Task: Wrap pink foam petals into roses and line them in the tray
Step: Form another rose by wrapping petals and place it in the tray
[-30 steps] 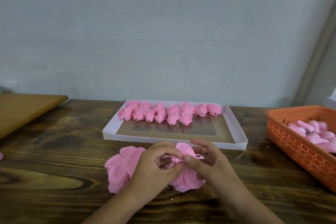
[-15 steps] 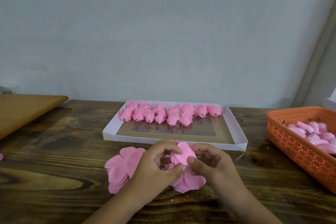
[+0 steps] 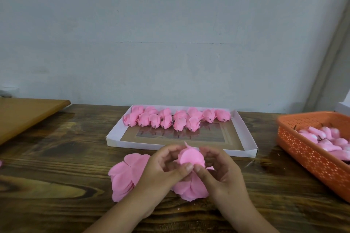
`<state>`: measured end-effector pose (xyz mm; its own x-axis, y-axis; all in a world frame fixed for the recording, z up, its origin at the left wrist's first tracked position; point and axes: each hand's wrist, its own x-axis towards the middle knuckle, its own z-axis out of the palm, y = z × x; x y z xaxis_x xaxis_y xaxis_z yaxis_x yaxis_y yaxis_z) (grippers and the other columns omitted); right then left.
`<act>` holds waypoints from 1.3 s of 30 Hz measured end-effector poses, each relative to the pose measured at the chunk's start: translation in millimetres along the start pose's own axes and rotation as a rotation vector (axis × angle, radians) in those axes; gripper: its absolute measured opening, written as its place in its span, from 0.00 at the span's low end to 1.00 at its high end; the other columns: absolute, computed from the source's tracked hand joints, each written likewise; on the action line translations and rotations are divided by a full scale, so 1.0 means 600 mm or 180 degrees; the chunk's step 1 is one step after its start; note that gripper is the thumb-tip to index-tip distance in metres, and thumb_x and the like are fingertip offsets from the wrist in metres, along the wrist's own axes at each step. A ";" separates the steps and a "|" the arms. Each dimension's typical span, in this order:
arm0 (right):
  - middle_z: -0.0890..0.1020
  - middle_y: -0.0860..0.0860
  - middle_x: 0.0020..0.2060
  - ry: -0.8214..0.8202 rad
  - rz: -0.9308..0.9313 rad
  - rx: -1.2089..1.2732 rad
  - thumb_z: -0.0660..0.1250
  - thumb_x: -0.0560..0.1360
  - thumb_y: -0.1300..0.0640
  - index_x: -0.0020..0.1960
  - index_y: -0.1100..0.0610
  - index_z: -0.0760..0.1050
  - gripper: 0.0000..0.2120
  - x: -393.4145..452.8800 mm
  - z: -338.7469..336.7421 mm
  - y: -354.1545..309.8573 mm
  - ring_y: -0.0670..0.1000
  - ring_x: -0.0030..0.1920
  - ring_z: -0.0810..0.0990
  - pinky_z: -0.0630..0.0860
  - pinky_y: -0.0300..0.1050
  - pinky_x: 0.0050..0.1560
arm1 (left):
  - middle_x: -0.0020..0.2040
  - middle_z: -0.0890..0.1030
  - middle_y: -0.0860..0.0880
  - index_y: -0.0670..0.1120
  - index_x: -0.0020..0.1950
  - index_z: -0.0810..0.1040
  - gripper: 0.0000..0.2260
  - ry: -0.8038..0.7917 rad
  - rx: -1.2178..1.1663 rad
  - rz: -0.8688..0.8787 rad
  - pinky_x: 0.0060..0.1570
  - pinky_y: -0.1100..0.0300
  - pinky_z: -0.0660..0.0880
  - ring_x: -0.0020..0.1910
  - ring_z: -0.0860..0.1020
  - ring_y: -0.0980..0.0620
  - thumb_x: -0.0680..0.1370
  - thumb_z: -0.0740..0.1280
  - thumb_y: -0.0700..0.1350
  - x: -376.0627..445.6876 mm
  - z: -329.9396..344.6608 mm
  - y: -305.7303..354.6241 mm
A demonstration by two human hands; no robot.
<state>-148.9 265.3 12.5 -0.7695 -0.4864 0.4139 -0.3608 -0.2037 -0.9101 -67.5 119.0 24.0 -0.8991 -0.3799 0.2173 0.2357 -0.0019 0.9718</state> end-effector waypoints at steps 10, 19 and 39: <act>0.85 0.43 0.51 -0.0254 0.0343 -0.0118 0.73 0.71 0.49 0.52 0.39 0.79 0.11 0.004 -0.006 -0.015 0.44 0.50 0.83 0.78 0.37 0.49 | 0.48 0.86 0.52 0.55 0.49 0.85 0.14 0.0120 0.1011 0.0418 0.46 0.60 0.82 0.49 0.84 0.51 0.72 0.78 0.37 0.002 -0.006 -0.018; 0.87 0.48 0.43 -0.0207 0.0219 -0.0206 0.72 0.69 0.37 0.46 0.46 0.82 0.15 0.002 -0.002 -0.016 0.46 0.45 0.86 0.78 0.34 0.44 | 0.49 0.81 0.57 0.62 0.49 0.82 0.20 0.0060 0.1602 0.0985 0.42 0.68 0.79 0.47 0.84 0.53 0.71 0.78 0.36 0.000 -0.005 -0.030; 0.82 0.30 0.53 -0.0611 0.0132 -0.0568 0.56 0.77 0.44 0.57 0.26 0.76 0.16 -0.003 0.000 -0.015 0.33 0.57 0.79 0.72 0.24 0.52 | 0.43 0.85 0.59 0.65 0.47 0.82 0.18 0.0400 0.1296 0.0738 0.41 0.70 0.78 0.43 0.83 0.60 0.71 0.79 0.41 0.006 -0.007 -0.038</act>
<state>-144.7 268.0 19.9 -0.6777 -0.6470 0.3495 -0.4313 -0.0353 -0.9015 -74.5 113.7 2.3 -0.7825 -0.4363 0.4442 0.2387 0.4487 0.8612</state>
